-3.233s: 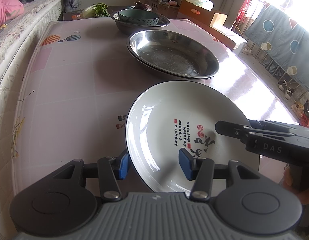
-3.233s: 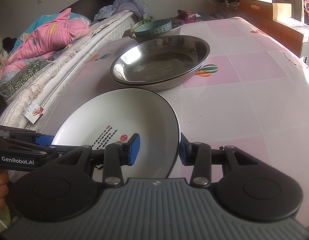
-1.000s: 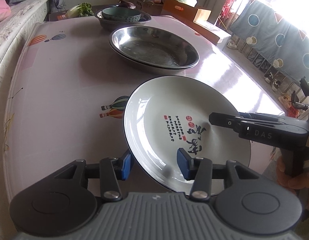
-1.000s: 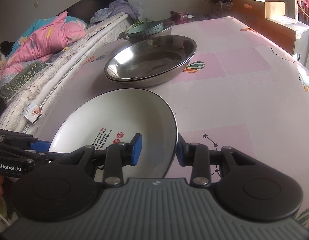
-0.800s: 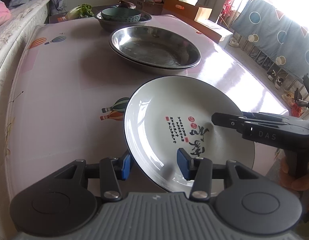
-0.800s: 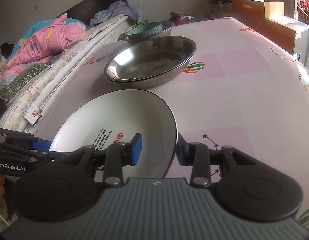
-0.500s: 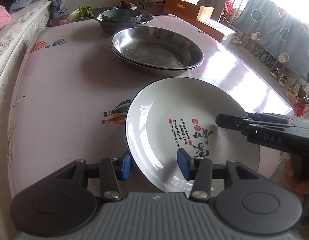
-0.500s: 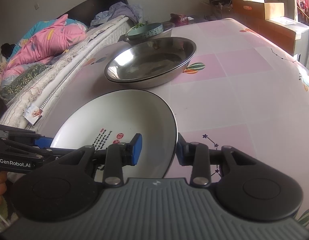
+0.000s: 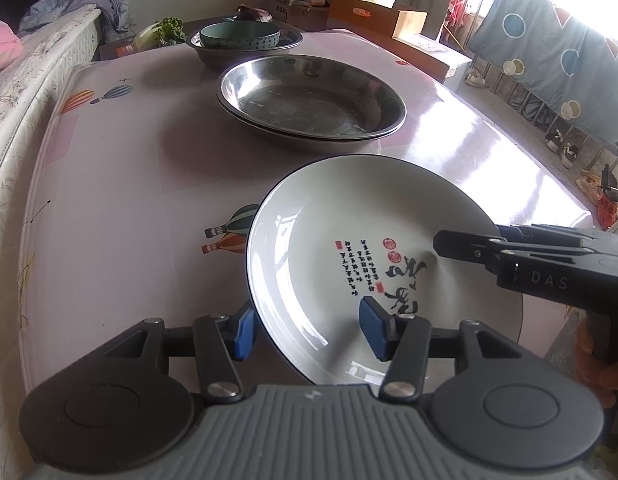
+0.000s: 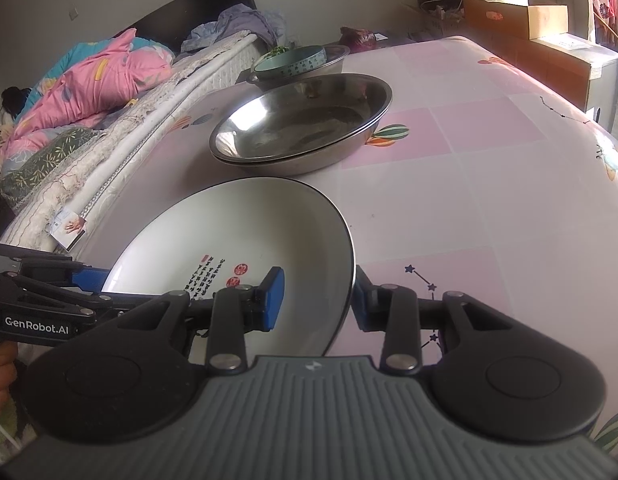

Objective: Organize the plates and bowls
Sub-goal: 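Hold the white calligraphy plate in the left gripper and carry it toward the stainless plates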

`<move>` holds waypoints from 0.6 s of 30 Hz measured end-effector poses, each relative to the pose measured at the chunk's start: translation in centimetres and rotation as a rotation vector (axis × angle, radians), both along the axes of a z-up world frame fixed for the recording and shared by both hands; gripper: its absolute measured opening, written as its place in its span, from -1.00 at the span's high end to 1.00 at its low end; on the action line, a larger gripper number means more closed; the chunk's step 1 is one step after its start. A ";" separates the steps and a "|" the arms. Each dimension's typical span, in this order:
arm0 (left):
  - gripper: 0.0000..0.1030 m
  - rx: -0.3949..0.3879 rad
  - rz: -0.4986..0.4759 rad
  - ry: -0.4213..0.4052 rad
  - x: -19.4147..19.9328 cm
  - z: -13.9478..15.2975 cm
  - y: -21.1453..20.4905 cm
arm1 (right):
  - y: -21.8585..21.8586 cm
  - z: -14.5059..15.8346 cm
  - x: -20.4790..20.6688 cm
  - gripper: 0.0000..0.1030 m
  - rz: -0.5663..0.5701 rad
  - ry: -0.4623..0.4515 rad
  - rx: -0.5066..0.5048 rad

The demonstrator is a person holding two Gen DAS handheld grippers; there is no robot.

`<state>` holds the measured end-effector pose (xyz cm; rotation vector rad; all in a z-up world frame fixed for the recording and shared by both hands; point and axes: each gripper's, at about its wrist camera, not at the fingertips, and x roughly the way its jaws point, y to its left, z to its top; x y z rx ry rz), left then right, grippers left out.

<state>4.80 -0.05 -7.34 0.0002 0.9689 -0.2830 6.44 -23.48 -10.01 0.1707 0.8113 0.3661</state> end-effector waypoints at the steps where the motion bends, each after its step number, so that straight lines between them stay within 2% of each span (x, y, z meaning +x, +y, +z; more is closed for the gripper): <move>1: -0.04 0.002 0.000 -0.001 0.0 0.0 0.0 | 0.0 0.0 0.0 0.33 0.001 -0.001 -0.003; 12: -0.12 0.049 0.002 -0.030 -0.1 -0.1 -0.8 | 0.5 -0.1 -0.4 0.31 0.009 -0.027 -0.047; 18: -0.14 0.056 0.015 -0.030 -0.1 0.0 -0.9 | 1.6 0.0 -0.6 0.12 0.024 -0.052 -0.099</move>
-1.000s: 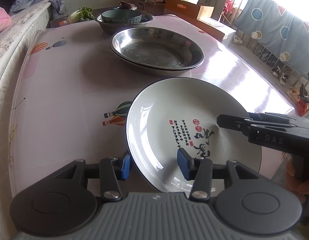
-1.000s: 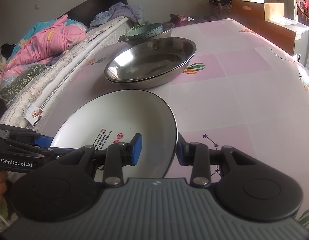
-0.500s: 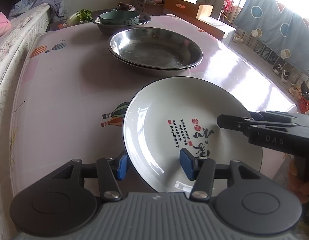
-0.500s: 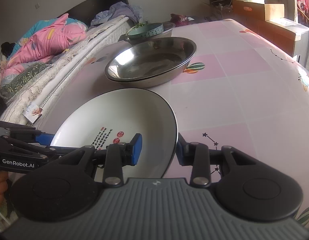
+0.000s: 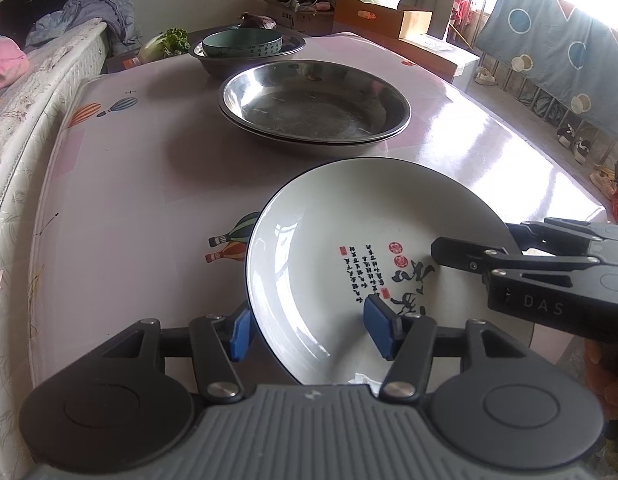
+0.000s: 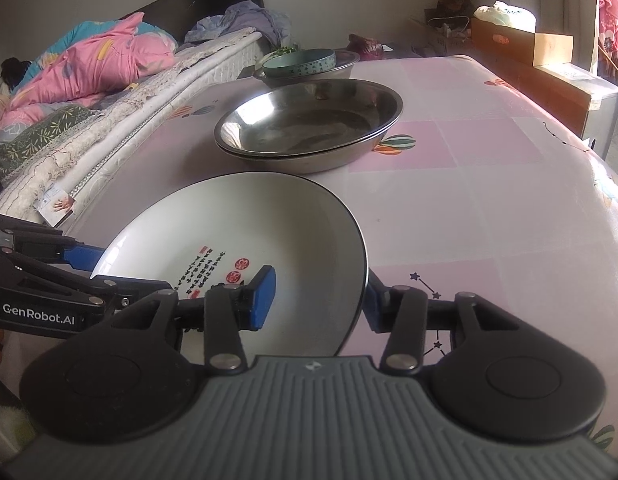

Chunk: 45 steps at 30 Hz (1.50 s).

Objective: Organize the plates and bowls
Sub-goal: 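Hold the white calligraphy plate in the left gripper and carry it toward the stainless plates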

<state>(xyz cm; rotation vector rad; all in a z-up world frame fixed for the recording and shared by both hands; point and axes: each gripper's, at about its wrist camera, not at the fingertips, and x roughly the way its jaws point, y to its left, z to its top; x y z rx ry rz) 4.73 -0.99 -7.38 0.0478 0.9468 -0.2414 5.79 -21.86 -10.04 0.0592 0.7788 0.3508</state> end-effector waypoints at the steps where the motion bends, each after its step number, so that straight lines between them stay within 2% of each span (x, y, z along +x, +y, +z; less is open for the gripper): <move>1: -0.14 0.001 0.002 0.000 0.0 0.0 0.0 | 0.0 0.0 0.0 0.12 -0.001 0.001 0.000; 16: -0.11 -0.001 0.026 0.012 0.1 0.3 0.0 | 0.2 0.6 -0.3 0.13 -0.005 -0.016 -0.032; 35: -0.11 -0.007 -0.020 -0.001 -0.1 0.0 0.0 | -0.1 0.5 -0.1 0.16 0.004 -0.038 -0.050; 45: -0.24 -0.025 -0.015 -0.002 0.3 -0.3 -0.2 | -0.4 -0.2 0.1 0.12 0.005 -0.025 -0.004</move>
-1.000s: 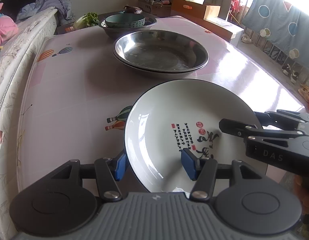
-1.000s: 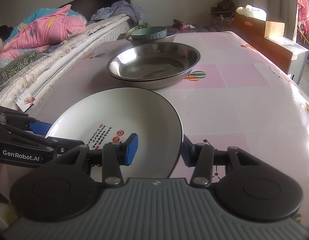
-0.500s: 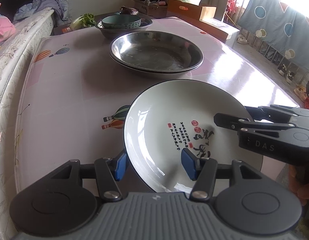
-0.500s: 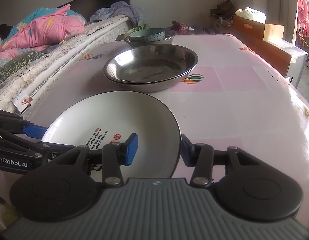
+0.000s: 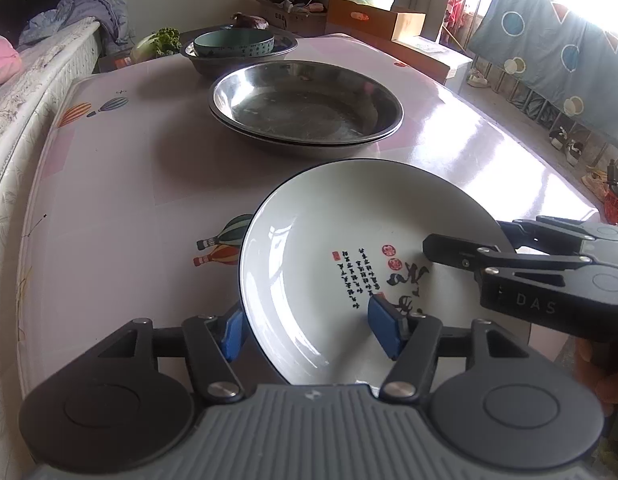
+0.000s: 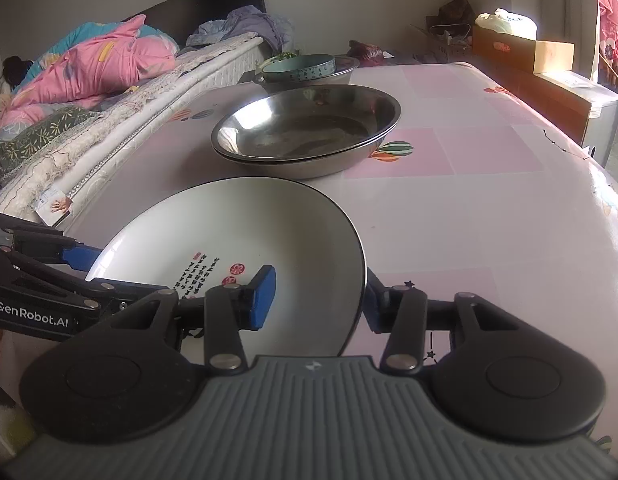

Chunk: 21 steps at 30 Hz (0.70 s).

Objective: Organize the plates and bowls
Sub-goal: 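Hold the white calligraphy plate in the left gripper and carry it toward the stainless plates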

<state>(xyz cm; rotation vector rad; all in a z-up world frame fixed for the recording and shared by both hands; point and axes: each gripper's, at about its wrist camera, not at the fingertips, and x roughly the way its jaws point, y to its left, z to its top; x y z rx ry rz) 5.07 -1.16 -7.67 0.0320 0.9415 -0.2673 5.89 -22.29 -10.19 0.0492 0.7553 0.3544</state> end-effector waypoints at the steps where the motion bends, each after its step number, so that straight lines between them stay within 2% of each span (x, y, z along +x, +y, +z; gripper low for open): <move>1: -0.23 -0.001 0.002 0.000 0.0 0.0 0.0 | 0.0 0.0 0.0 0.12 0.000 0.000 -0.001; 21: -0.21 -0.036 0.029 0.009 -0.2 0.7 0.5 | -0.1 0.9 0.1 0.12 -0.021 0.028 0.020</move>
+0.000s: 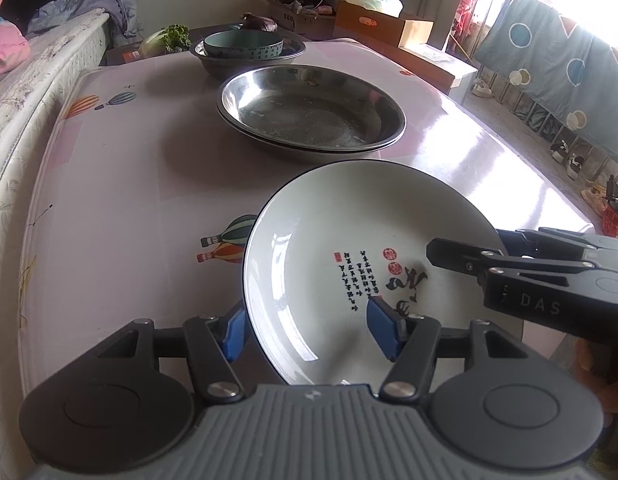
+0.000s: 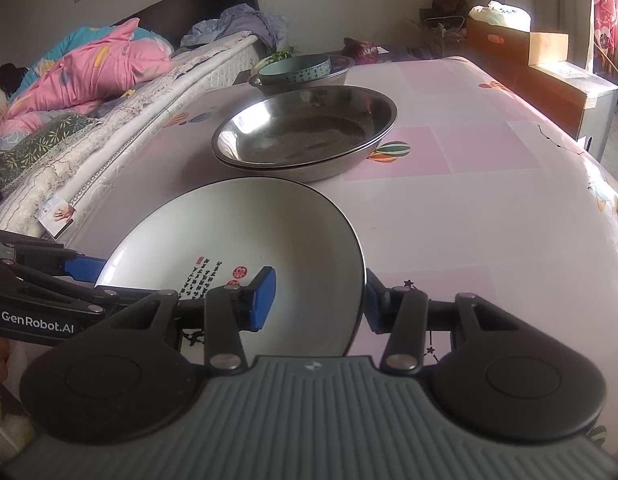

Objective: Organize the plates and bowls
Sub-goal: 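Hold the white calligraphy plate in the left gripper and carry it toward the stainless plates, then tilt and lower the white plate onto the stacked stainless plates with the left gripper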

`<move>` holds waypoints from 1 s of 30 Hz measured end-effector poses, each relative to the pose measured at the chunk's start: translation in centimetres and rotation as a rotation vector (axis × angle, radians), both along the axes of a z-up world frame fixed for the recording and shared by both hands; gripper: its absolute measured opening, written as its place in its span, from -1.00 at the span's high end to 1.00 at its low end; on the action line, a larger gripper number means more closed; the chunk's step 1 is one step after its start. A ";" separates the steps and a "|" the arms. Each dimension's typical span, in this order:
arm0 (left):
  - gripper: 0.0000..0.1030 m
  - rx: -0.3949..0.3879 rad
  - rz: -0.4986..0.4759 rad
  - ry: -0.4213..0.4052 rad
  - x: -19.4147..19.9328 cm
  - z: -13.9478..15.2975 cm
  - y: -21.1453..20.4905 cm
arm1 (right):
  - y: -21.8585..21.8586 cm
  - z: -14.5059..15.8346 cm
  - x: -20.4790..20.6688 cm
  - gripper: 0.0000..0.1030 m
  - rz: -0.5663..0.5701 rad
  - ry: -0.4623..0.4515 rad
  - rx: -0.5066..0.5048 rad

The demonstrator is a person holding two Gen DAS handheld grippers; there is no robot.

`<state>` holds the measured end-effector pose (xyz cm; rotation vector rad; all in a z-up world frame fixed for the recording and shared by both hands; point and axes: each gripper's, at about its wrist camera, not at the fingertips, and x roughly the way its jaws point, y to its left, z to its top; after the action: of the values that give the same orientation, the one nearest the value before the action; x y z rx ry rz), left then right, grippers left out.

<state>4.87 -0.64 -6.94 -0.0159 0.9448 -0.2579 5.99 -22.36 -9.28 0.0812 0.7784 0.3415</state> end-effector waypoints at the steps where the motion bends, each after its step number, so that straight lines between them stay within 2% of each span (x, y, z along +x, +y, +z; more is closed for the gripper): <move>1: -0.21 0.000 0.001 -0.001 0.0 0.0 0.0 | 0.0 0.1 -0.1 0.12 0.000 -0.001 0.000; 30: -0.20 -0.007 0.026 -0.043 -0.8 1.8 0.5 | -0.1 1.7 -0.6 0.12 0.005 -0.029 0.010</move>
<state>4.04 -0.18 -5.09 -0.0291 0.9003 -0.2366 5.36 -22.51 -7.56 0.0832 0.7487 0.3506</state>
